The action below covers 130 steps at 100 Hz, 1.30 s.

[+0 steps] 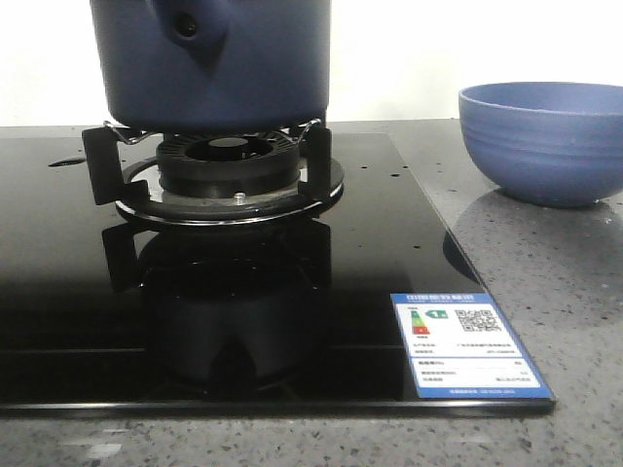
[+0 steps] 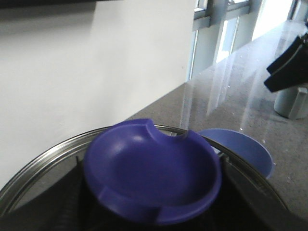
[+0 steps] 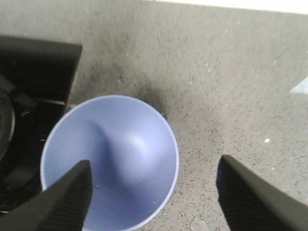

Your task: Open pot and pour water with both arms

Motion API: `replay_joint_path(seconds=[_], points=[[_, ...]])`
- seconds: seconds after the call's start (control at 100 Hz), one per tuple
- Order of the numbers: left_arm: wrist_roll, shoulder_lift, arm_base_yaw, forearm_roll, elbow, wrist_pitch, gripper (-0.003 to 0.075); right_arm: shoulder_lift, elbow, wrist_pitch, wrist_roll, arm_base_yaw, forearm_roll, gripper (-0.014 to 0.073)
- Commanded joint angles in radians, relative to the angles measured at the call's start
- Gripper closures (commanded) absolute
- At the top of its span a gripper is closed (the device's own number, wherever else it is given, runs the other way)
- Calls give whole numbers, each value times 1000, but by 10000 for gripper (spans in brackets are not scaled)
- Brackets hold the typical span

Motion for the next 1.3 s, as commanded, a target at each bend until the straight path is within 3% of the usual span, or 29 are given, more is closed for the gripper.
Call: replay_joint_path(seconds=[0.0,0.35,0.89,1.29], points=[[47,14,-44,-96,-40,-36,324,-61,-23,-28,-14,-5,13,102],[78,148,-73,-103,-67,-51,324,-98,-22,0,-14,-5,13,102],[93,158,-73,-84,-67,-31,323,-98,-20,-14,-14,-5,13,102],[92,156,-73,-71,-67,11,169,-98,-20,-14,-14,-5,11,102]])
